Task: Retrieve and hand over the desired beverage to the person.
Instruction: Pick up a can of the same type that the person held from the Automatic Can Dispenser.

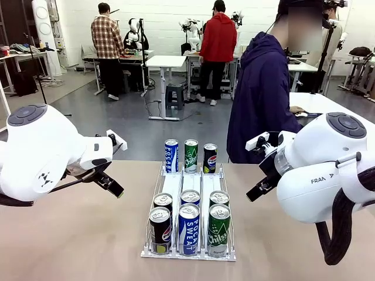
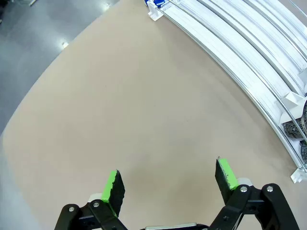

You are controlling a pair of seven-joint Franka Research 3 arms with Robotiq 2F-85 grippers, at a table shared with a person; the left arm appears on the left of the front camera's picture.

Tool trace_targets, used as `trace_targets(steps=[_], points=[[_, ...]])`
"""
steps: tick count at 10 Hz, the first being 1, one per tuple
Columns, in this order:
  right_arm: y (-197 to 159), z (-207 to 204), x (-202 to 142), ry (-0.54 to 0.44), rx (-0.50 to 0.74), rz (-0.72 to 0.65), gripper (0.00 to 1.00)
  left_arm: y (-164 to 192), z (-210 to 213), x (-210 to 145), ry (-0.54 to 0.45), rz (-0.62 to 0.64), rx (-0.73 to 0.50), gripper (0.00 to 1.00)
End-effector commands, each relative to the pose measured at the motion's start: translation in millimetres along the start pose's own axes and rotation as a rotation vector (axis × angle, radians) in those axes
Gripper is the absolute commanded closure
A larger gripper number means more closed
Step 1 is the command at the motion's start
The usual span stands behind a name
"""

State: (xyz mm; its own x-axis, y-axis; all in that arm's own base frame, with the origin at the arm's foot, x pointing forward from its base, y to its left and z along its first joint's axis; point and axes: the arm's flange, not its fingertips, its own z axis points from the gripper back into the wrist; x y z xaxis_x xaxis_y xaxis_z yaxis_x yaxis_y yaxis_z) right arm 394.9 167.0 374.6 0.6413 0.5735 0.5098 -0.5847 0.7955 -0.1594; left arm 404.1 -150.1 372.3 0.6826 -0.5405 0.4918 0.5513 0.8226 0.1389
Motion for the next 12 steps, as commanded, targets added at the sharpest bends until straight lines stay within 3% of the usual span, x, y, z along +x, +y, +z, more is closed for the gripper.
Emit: trace_targets(steps=[1,12], points=[[-0.1,-0.1,-0.1,0.0,0.0,0.0,0.0,0.0,0.0,0.0,0.0,0.0,0.0,0.0],[-0.1,-0.1,-0.1,0.0,0.0,0.0,0.0,0.0,0.0,0.0,0.0,0.0,0.0,0.0]])
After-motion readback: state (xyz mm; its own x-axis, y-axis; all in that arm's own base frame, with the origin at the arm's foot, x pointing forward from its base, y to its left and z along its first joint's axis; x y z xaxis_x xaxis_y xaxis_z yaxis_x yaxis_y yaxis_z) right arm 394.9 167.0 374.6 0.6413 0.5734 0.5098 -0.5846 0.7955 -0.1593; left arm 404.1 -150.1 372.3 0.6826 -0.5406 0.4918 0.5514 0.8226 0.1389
